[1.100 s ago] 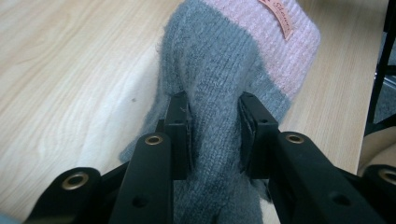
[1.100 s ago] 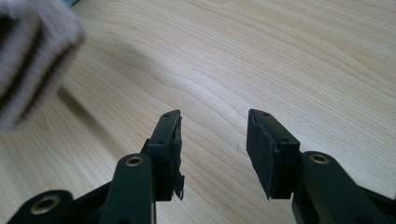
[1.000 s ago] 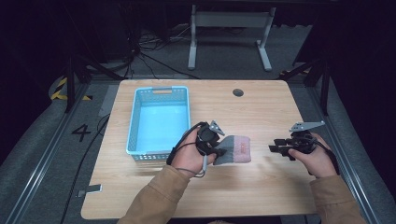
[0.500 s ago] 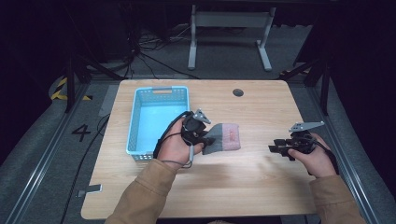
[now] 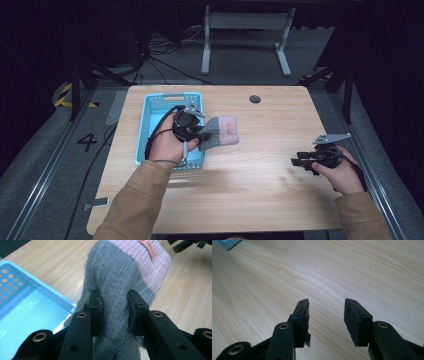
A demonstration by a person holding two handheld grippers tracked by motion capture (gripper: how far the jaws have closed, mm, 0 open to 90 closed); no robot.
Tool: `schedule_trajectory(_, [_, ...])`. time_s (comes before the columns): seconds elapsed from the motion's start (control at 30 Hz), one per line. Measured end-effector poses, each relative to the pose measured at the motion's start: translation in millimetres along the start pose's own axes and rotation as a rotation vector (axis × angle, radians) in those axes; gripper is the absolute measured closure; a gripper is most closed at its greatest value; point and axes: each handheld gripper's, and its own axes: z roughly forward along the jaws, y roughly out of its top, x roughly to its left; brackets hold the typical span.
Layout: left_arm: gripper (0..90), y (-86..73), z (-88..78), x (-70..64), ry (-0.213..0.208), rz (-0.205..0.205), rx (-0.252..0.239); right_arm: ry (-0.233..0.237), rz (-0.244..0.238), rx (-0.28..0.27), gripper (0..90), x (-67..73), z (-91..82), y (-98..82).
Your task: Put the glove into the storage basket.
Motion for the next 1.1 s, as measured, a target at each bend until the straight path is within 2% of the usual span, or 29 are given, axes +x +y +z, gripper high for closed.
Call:
schedule_trajectory(0.17, [68.7, -3.5, -5.6, 21.3, 0.026, -0.010, 0.003, -0.007, 0.007, 0.005, 56.2, 1.0, -2.2, -5.1])
schedule_trajectory(0.2, [68.5, -5.7, -5.4, 30.5, 0.013, -0.023, -0.006, -0.007, 0.012, 0.006, 56.1, 1.5, -2.6, -6.9])
schedule_trajectory(0.23, [68.4, -5.7, -5.4, 30.5, 0.013, -0.023, -0.006, -0.007, 0.012, 0.006, 56.1, 1.5, -2.6, -6.9])
schedule_trajectory(0.27, [68.5, -8.0, -5.3, 41.3, 0.013, -0.027, -0.008, -0.008, 0.013, 0.009, 56.0, 1.9, -3.0, -8.8])
schedule_trajectory(0.3, [68.5, -8.0, -5.3, 41.3, 0.013, -0.027, -0.008, -0.008, 0.013, 0.009, 56.0, 1.9, -3.0, -8.8])
schedule_trajectory(0.53, [68.5, -16.0, -6.6, 68.3, 0.053, -0.067, -0.005, -0.019, 0.026, 0.008, 56.0, 0.0, -8.4, -16.3])
schedule_trajectory(0.6, [68.5, -21.5, -7.8, 79.6, 0.072, -0.080, 0.002, -0.022, 0.029, 0.010, 56.0, 0.0, -8.9, -18.3])
schedule_trajectory(0.9, [68.4, -32.9, -7.1, 100.1, 0.115, -0.100, 0.035, -0.018, 0.028, 0.016, 55.7, 1.2, -7.5, -19.7])
schedule_trajectory(1.1, [68.2, -38.1, 3.4, 110.7, 0.127, -0.096, 0.068, -0.017, 0.027, 0.019, 55.5, 1.8, -5.7, -19.6])
